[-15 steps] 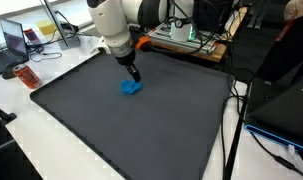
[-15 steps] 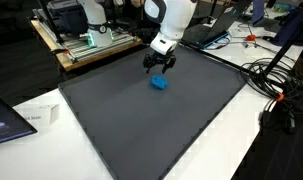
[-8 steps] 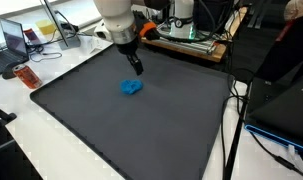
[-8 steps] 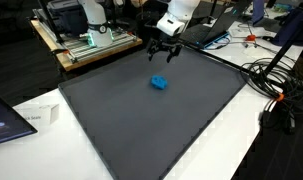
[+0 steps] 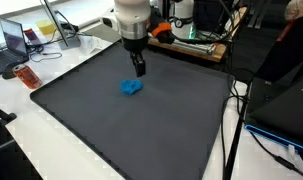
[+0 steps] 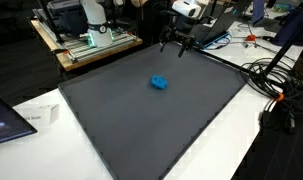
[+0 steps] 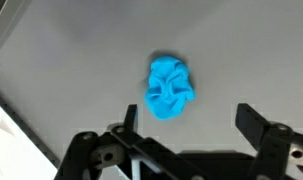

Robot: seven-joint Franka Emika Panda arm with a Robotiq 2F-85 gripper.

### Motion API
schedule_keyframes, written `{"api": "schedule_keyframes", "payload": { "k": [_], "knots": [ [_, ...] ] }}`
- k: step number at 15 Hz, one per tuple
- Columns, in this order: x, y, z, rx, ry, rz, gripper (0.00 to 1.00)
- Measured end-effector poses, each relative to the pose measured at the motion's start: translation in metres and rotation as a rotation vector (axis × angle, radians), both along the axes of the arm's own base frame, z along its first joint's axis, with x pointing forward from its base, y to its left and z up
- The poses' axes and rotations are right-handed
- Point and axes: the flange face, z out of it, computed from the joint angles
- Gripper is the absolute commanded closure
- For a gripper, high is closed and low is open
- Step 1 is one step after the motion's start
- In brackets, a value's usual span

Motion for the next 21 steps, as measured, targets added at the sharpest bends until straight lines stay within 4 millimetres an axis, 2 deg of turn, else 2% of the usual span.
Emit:
{"api": "schedule_keyframes", "payload": {
  "k": [5, 9, 15, 21],
  "knots": [
    [0.003, 0.024, 0.008, -0.049, -0.028, -0.134, 0.00],
    [0.012, 0.038, 0.005, -0.077, -0.058, -0.243, 0.00],
    [0.029, 0.056, -0.010, -0.130, -0.089, -0.392, 0.00],
    [0.049, 0.063, -0.029, -0.178, -0.112, -0.525, 0.00]
  ]
}}
